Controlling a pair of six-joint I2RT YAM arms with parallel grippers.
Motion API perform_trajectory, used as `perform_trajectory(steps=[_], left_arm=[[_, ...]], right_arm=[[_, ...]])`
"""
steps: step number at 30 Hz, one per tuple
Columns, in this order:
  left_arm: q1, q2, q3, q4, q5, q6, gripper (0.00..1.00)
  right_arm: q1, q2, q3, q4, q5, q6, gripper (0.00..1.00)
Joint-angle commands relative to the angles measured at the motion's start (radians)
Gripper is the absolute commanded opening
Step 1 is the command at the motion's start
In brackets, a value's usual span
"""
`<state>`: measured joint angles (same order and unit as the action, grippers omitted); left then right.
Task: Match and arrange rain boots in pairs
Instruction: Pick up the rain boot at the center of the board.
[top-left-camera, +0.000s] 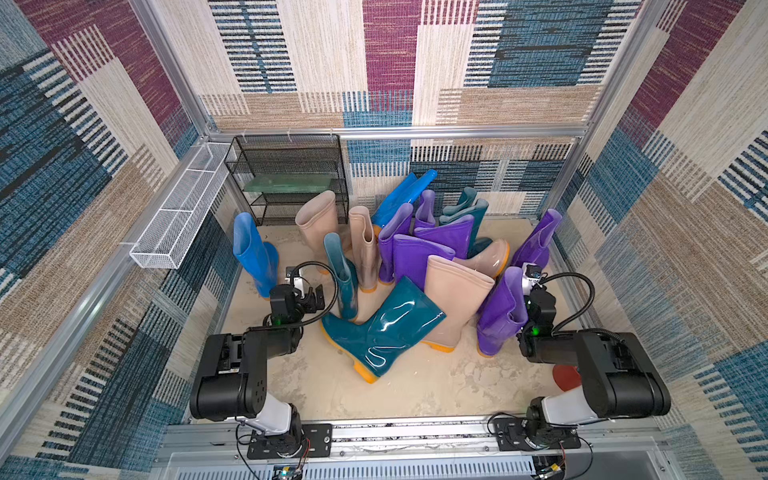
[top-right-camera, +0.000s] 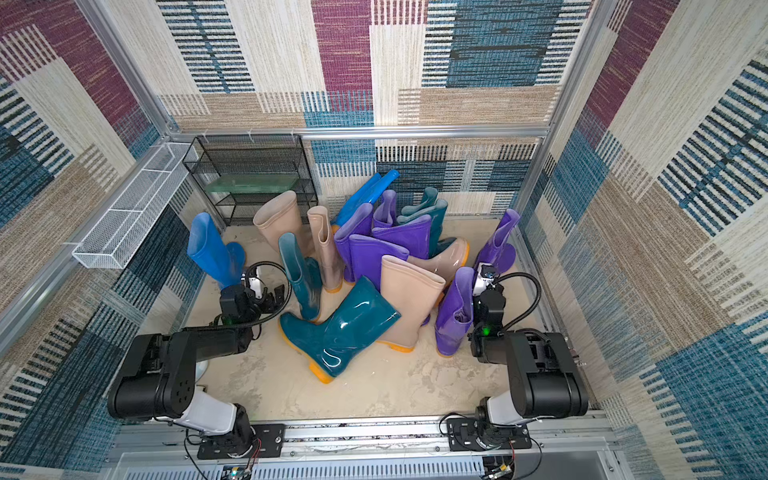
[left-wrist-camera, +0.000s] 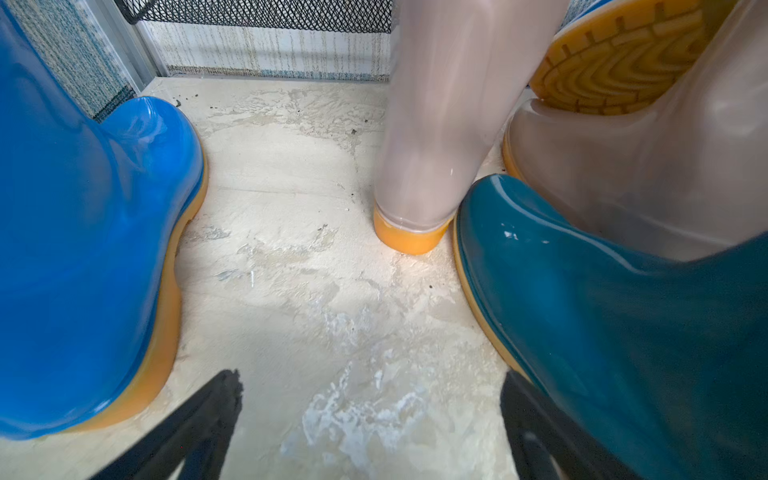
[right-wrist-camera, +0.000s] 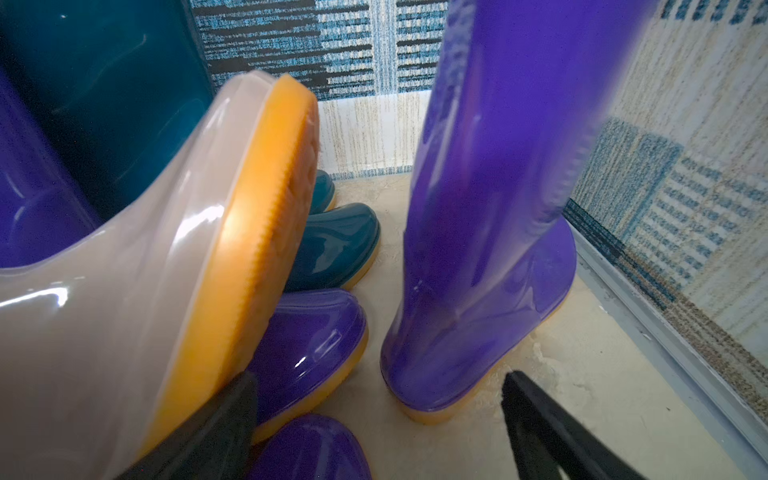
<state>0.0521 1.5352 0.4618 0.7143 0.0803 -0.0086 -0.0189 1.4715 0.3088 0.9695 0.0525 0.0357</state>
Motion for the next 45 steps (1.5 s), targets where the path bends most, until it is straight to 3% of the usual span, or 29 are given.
perform_trajectory(steps=[1,41,43,45], left_arm=[[0.0,-0.001,0.001,0.007,-0.004,0.012,0.99],[-0.001,-0.004,0.001,0.007,-0.008,0.012,0.99],[-0.007,-0.03,-0.01,0.019,-0.066,-0.003,0.99],[-0.008,-0.123,0.001,-0.081,-0.096,-0.016,0.99]], right_arm=[[0.004,0.002,0.008,0.021,-0.005,-0.015,0.95],[-0.012,0.0,0.007,0.021,-0.032,-0.01,0.95],[-0.009,-0.002,0.005,0.024,-0.024,-0.012,0.95],[-0.006,-0.012,0.039,-0.038,-0.028,-0.017,0.95]])
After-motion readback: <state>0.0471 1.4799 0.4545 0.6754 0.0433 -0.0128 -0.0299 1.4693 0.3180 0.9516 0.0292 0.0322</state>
